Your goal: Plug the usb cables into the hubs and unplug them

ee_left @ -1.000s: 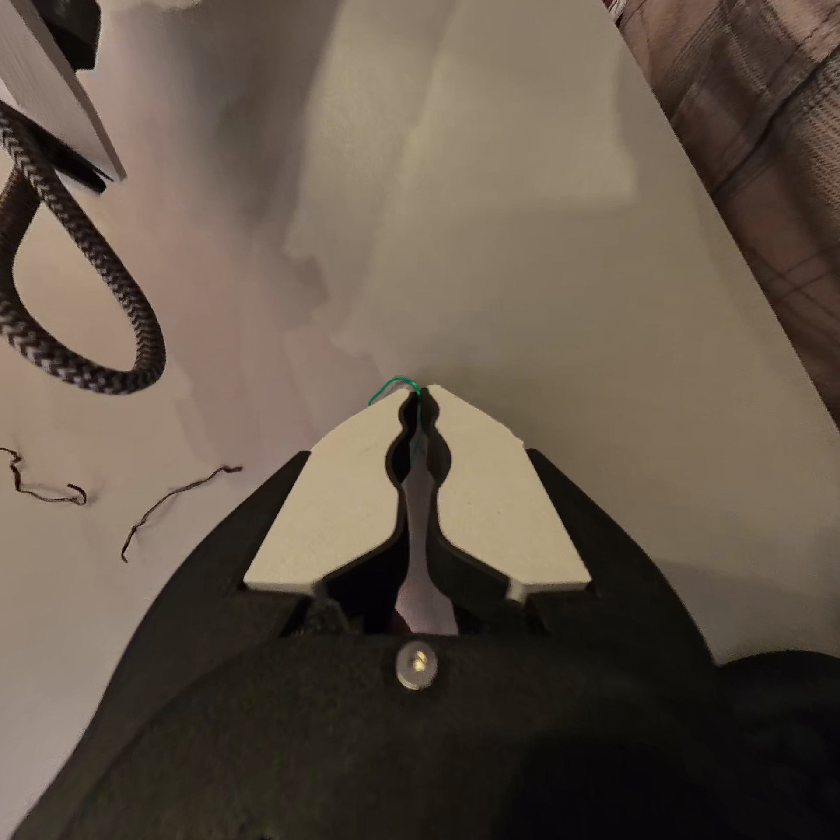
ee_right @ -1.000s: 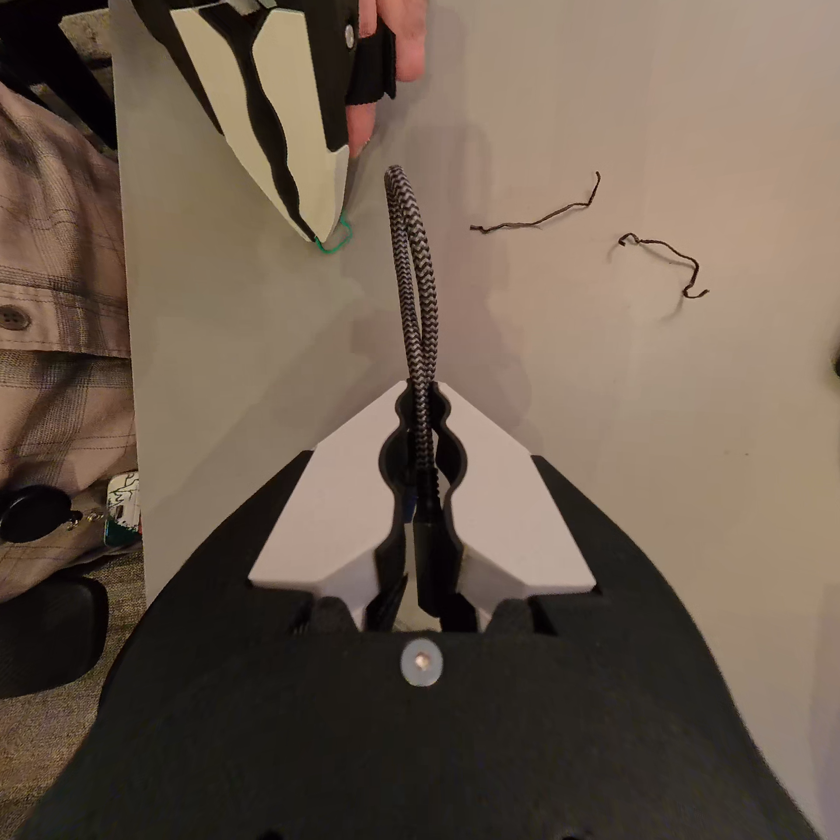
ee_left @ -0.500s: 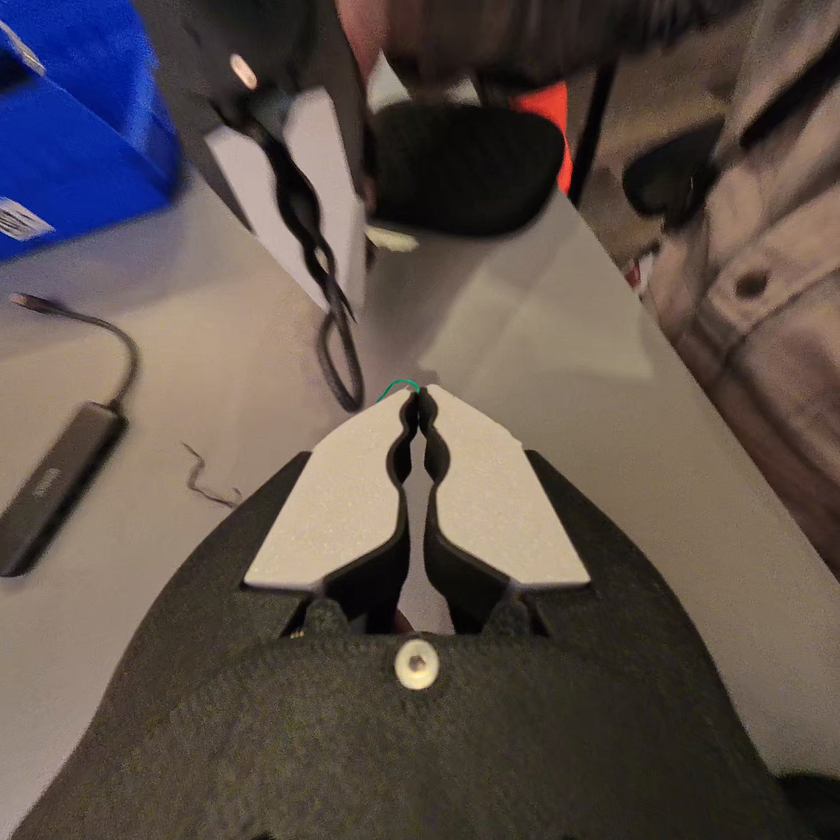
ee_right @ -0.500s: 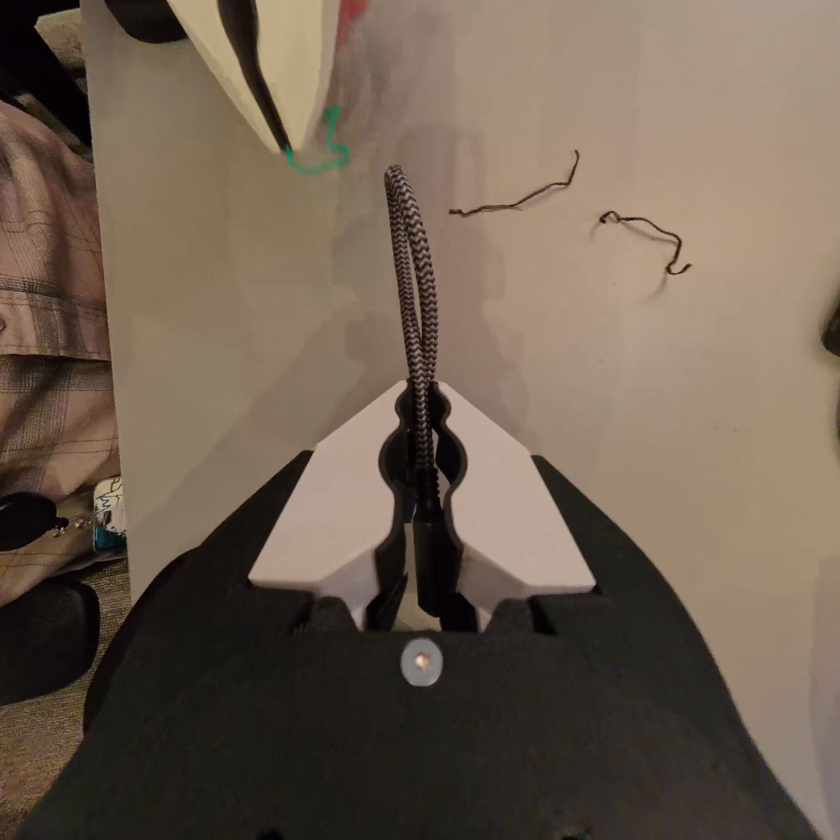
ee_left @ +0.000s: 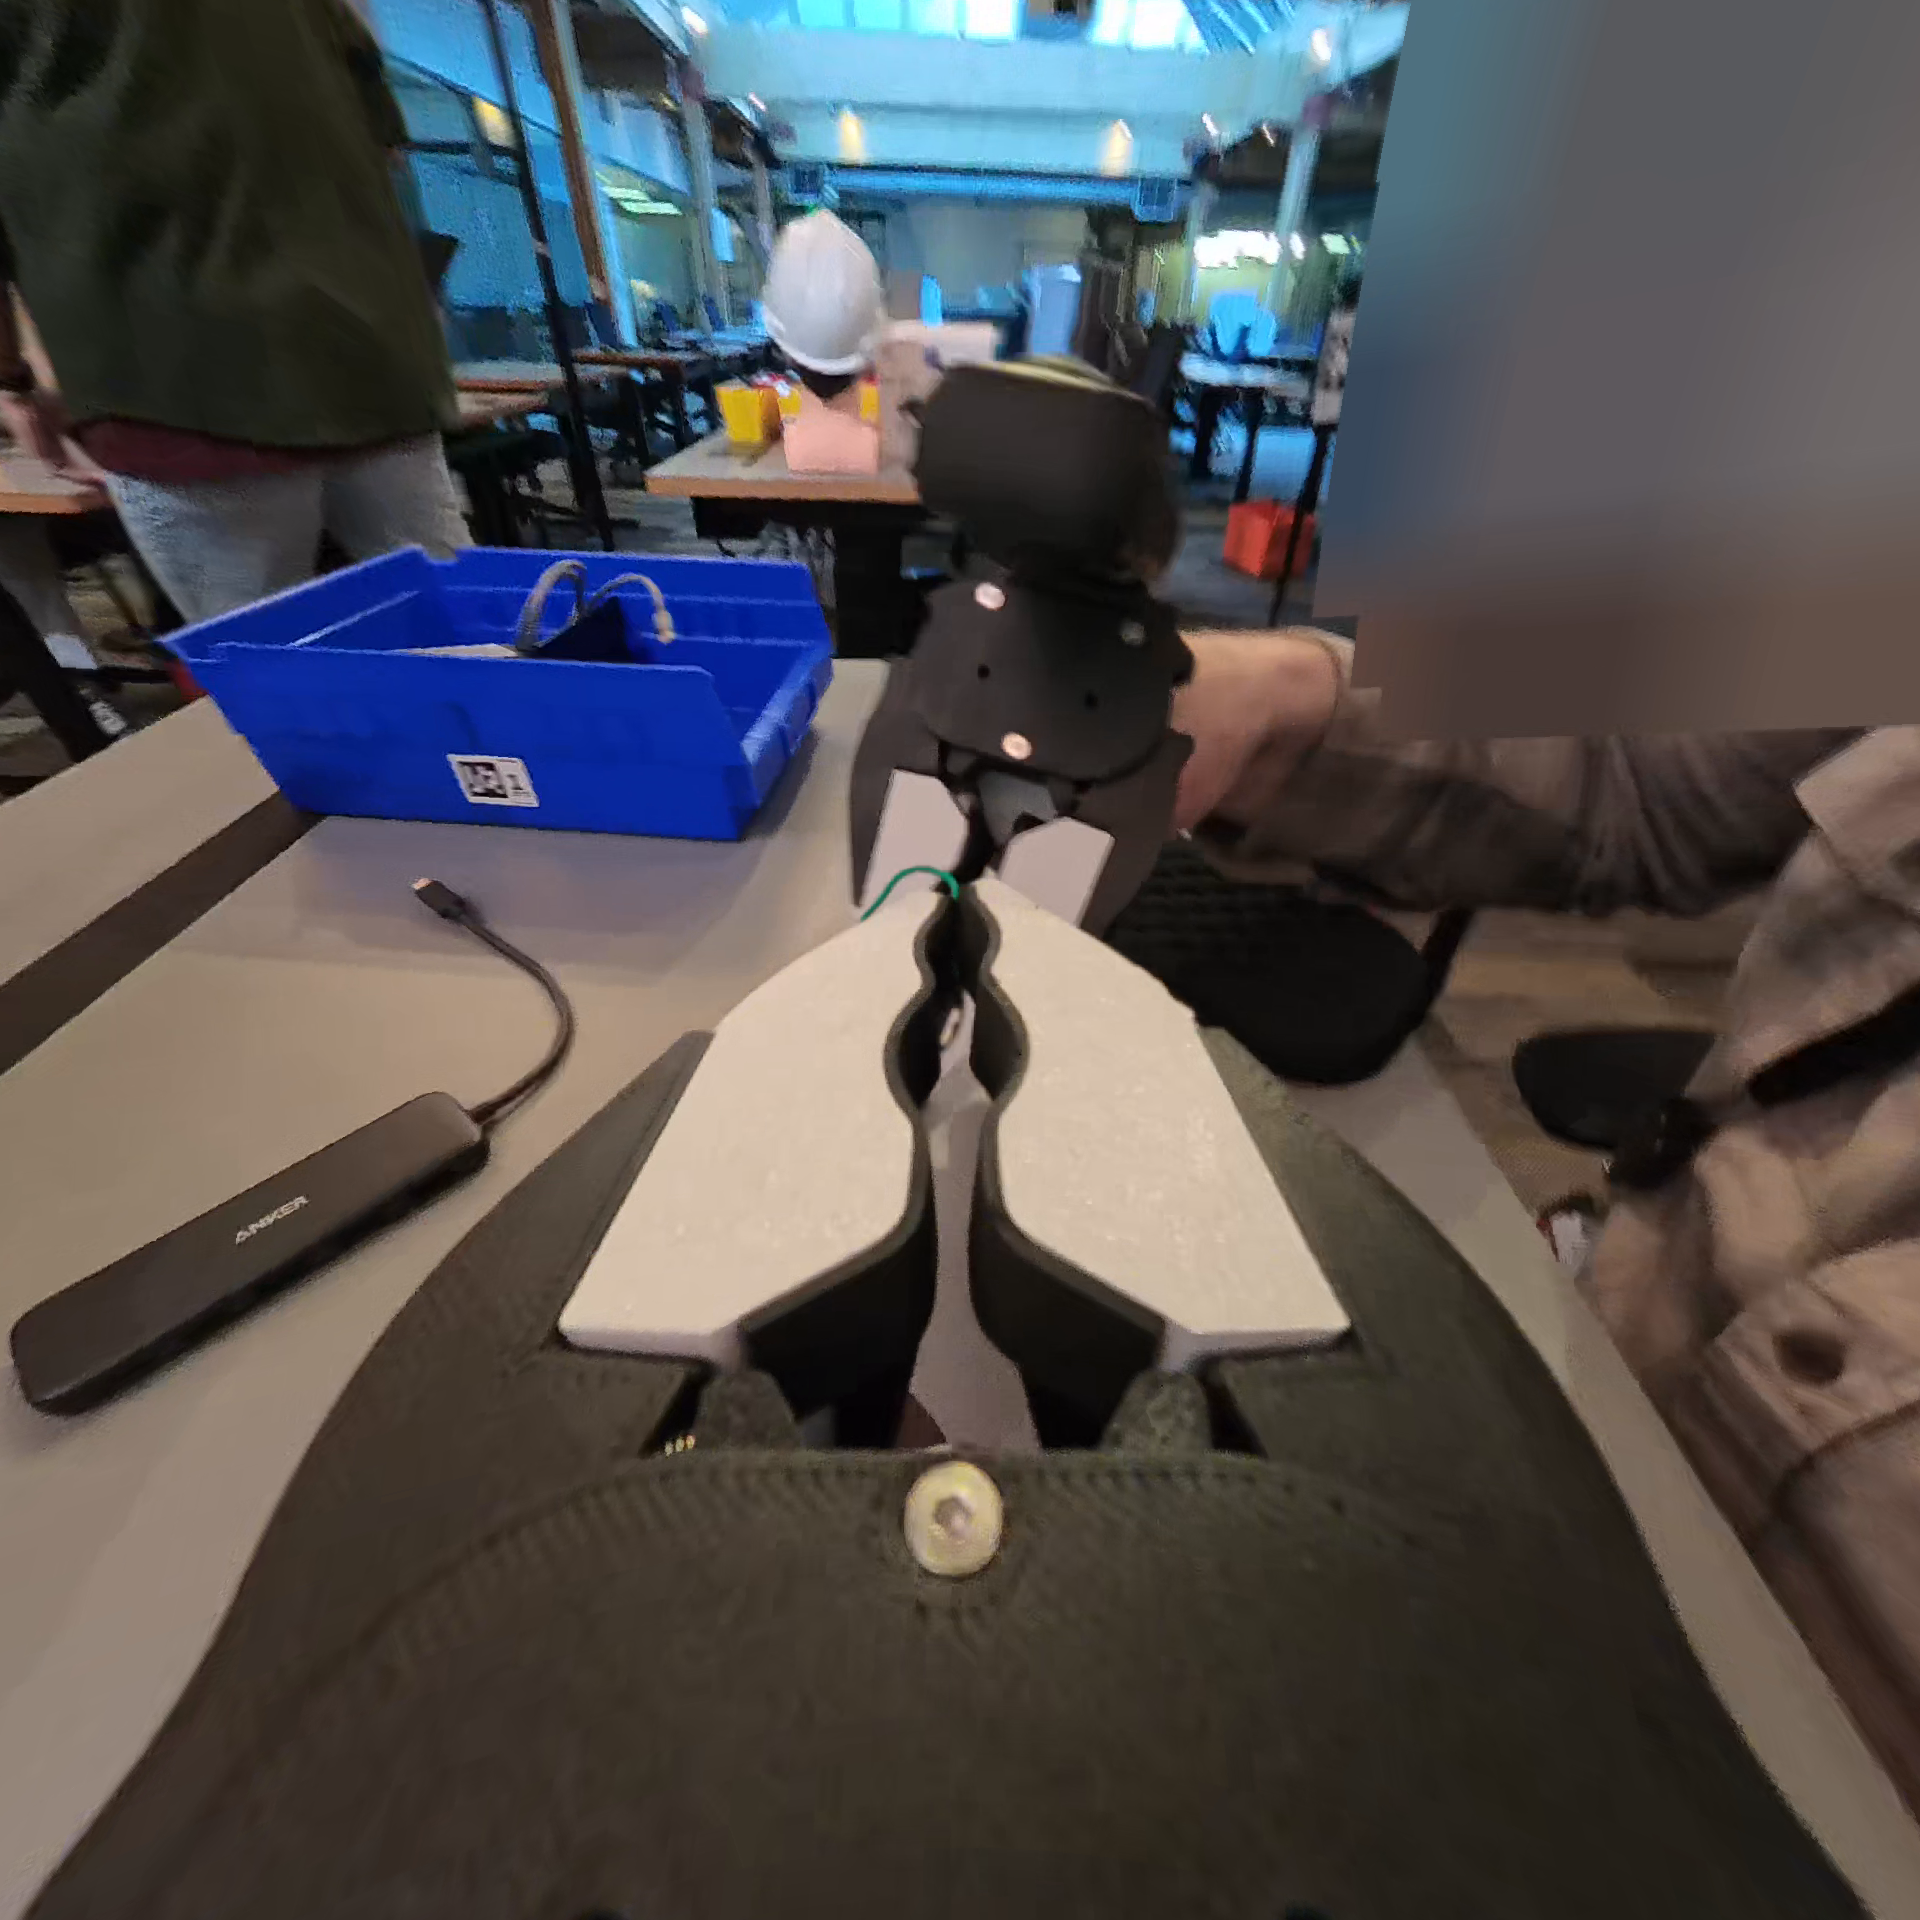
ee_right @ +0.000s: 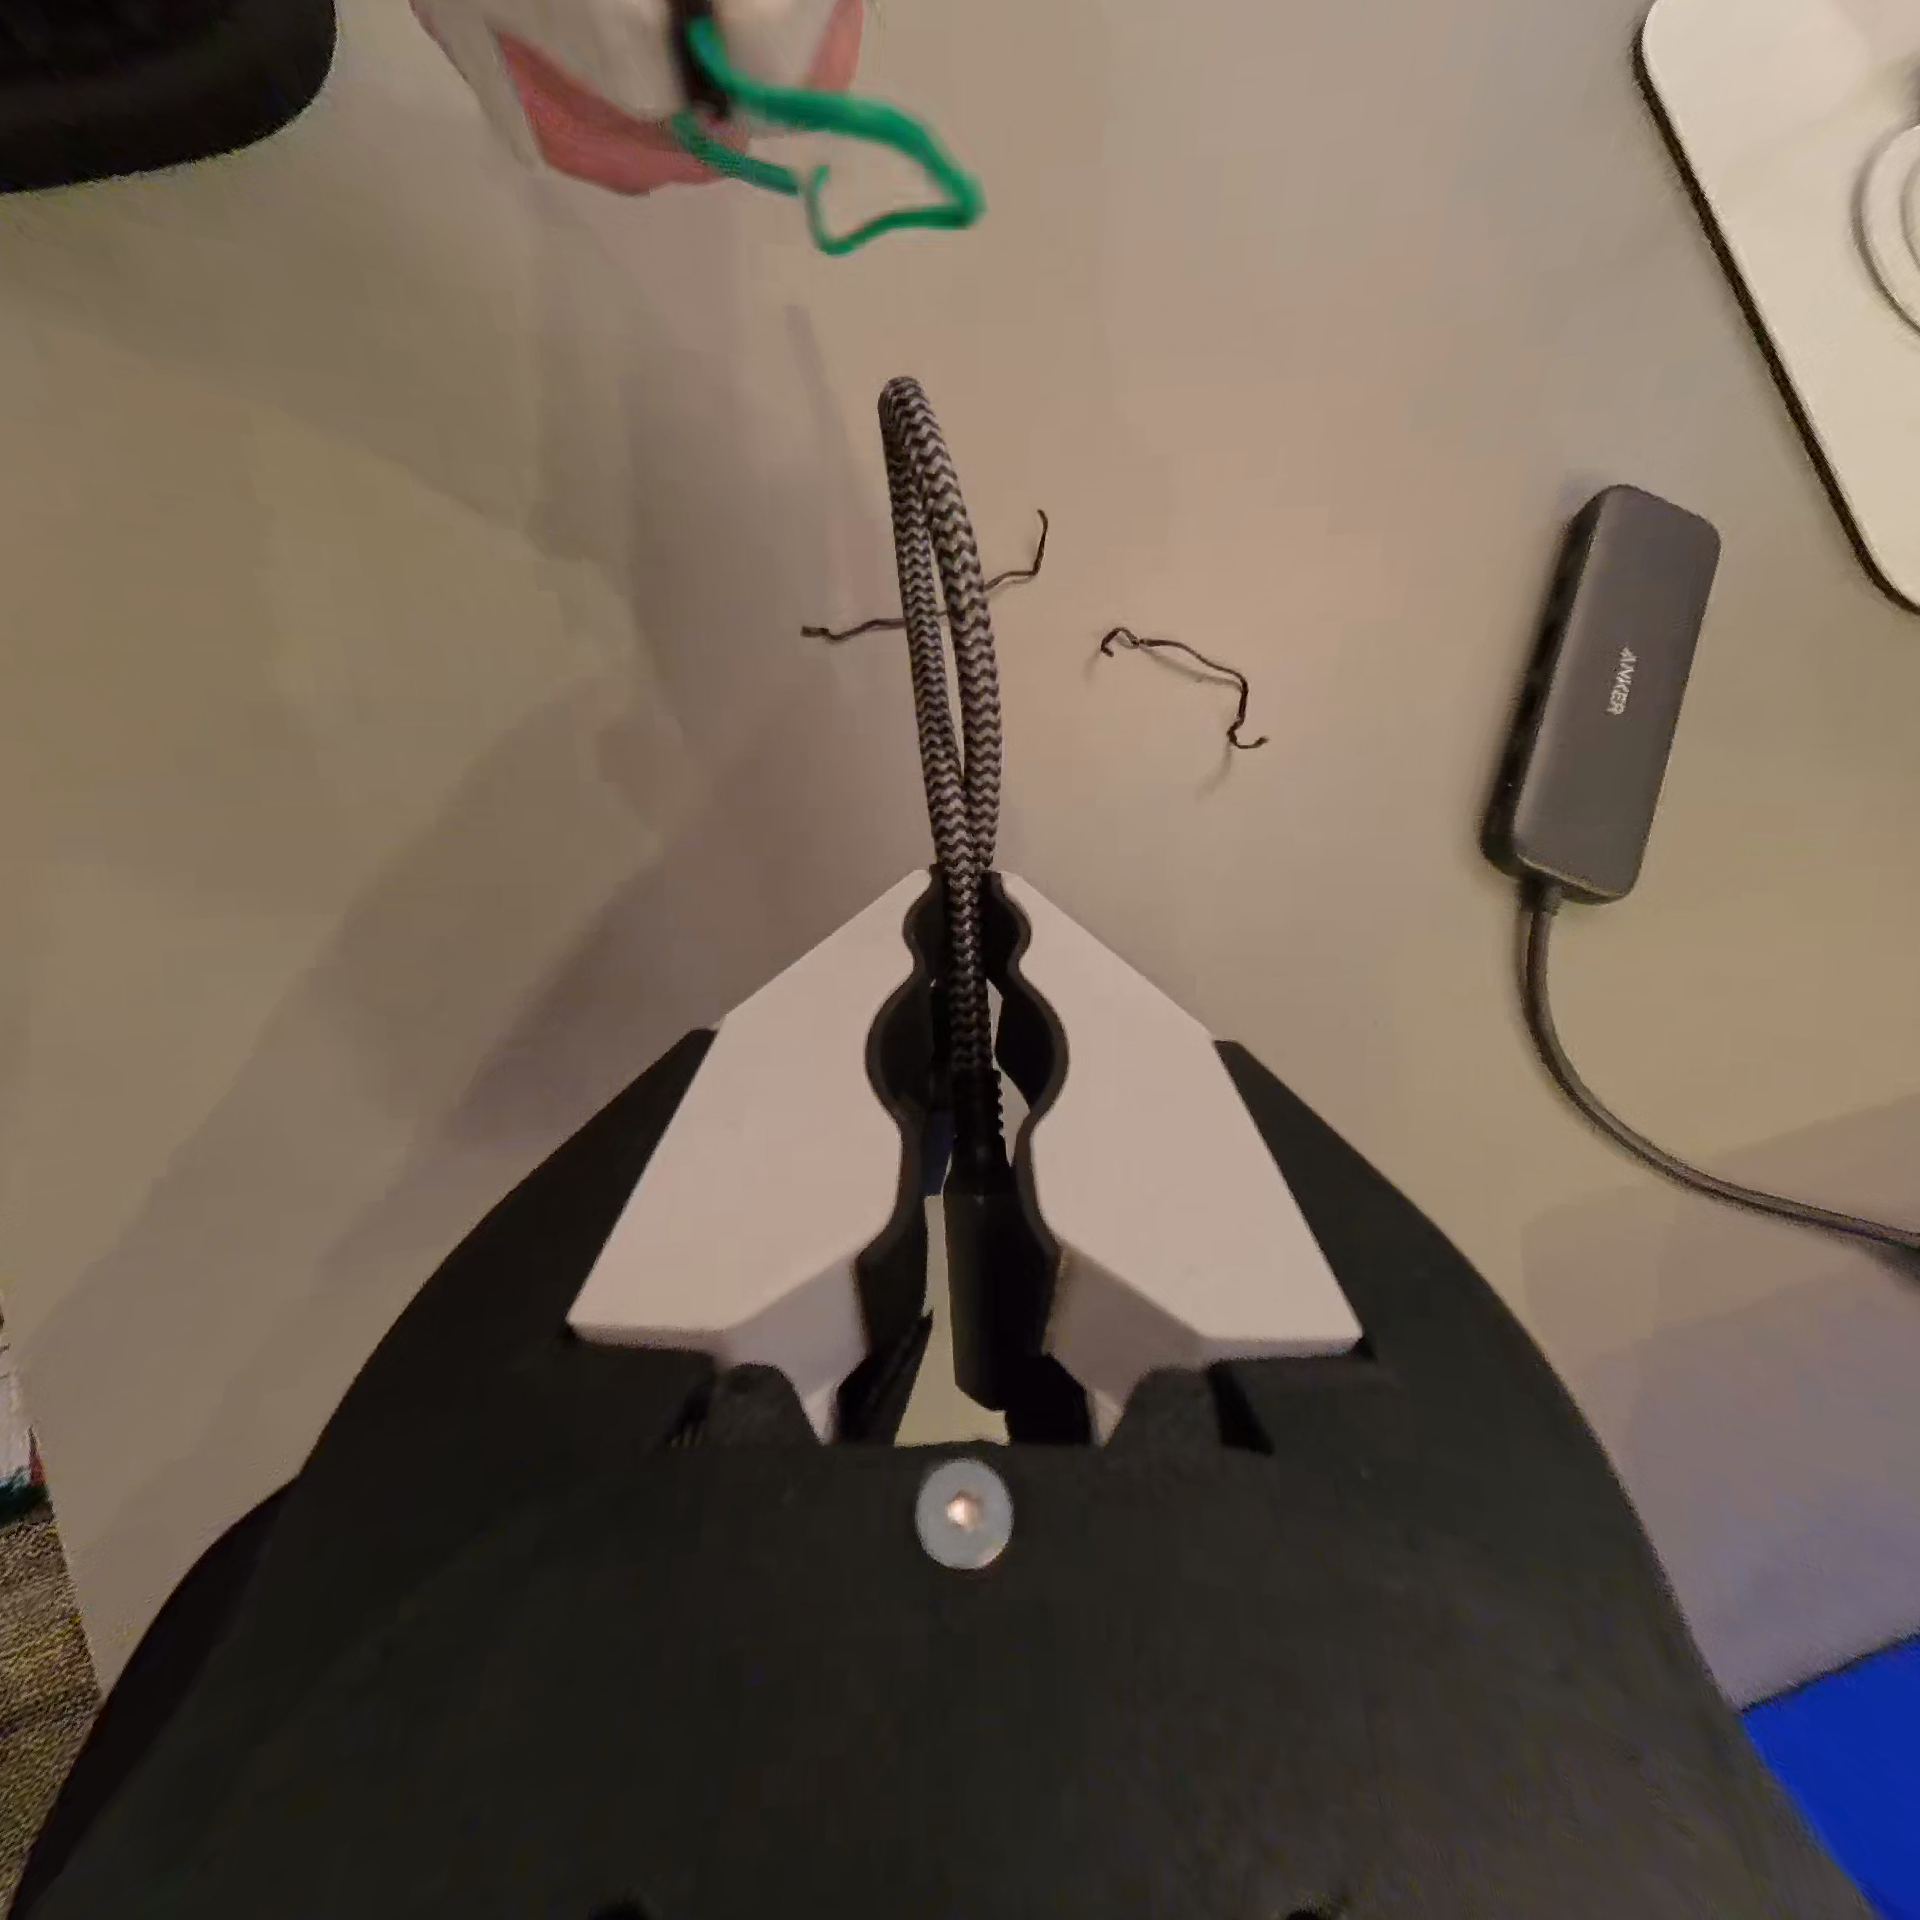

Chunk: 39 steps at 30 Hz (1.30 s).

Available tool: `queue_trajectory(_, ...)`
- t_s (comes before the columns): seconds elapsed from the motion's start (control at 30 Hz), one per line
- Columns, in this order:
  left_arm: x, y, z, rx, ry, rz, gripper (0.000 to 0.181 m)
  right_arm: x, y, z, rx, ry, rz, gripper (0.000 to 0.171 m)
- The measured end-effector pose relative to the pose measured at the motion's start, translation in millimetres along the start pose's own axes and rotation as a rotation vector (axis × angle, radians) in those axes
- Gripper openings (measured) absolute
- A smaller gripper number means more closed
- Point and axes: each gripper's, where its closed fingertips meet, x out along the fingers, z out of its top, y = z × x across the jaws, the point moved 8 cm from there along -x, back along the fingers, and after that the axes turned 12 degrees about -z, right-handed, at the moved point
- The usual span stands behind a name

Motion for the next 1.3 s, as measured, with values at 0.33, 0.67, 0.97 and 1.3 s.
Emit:
queue_trajectory(0.33,-12.3,31.9,-7.0,-0.262,-0.239,0.040,0.000,-14.0,-11.0,7.2,0.052,-0.019,-0.070,0.002)
queue_trajectory(0.67,-4.8,30.2,-6.5,-0.064,-0.130,0.166,0.000,-33.0,-23.4,11.1,0.095,-0.041,-0.137,0.002)
queue_trajectory(0.97,-1.8,29.1,-4.5,0.054,-0.071,0.191,0.000,-43.0,-33.9,7.6,0.175,-0.095,-0.087,0.003)
queue_trajectory(1.3,9.4,24.2,-3.2,0.141,0.000,0.163,0.000,-32.1,-36.7,4.8,0.292,-0.196,0.055,0.003)
